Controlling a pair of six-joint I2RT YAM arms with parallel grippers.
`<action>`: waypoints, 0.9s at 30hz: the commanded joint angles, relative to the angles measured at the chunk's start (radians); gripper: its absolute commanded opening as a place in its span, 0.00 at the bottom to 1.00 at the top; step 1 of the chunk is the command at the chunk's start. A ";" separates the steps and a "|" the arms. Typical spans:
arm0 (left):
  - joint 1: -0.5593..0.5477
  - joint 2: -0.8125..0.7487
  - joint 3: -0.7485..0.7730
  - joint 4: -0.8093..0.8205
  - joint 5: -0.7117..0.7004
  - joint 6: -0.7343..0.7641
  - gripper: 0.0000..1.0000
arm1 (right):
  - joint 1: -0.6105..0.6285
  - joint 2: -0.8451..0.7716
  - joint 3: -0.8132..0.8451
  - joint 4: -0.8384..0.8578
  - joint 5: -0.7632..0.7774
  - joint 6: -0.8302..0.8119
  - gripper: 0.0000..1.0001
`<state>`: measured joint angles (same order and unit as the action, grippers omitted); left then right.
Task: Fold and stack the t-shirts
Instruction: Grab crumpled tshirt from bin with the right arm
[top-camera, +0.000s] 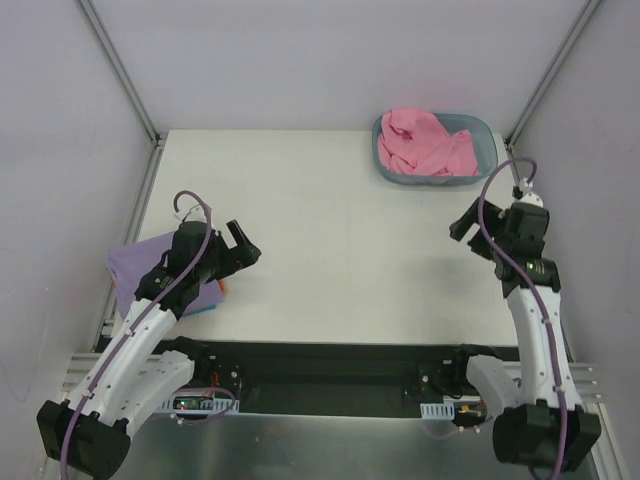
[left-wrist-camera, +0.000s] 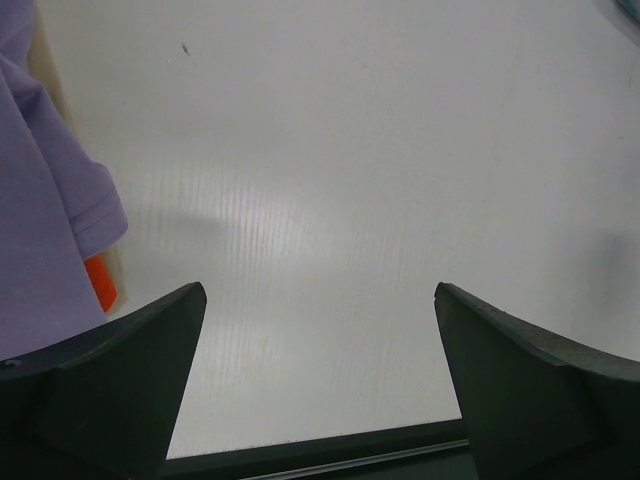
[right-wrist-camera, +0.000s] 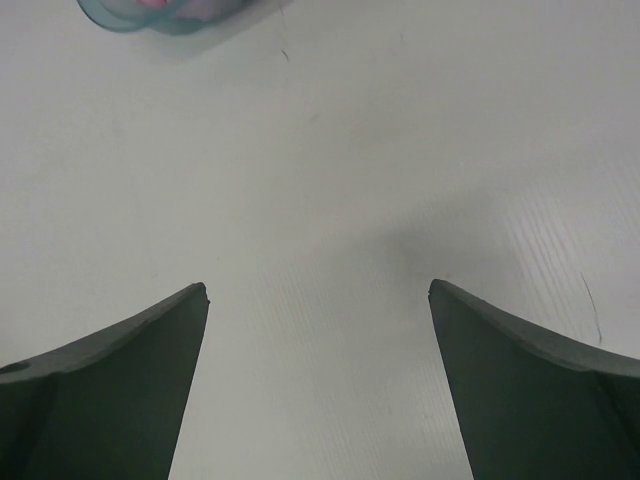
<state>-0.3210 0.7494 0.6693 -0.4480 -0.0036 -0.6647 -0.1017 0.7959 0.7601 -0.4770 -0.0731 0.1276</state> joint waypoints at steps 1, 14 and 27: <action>-0.006 0.019 -0.020 0.071 0.036 0.007 0.99 | 0.005 0.230 0.246 0.111 -0.065 0.024 0.97; -0.006 0.057 -0.024 0.141 0.080 0.000 0.99 | 0.007 1.200 1.207 -0.107 0.101 -0.166 0.97; -0.006 0.163 0.029 0.146 0.074 -0.004 0.99 | 0.057 1.611 1.546 -0.143 0.093 -0.263 0.97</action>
<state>-0.3210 0.8864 0.6533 -0.3264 0.0685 -0.6655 -0.0776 2.3947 2.2356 -0.6121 0.0036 -0.0761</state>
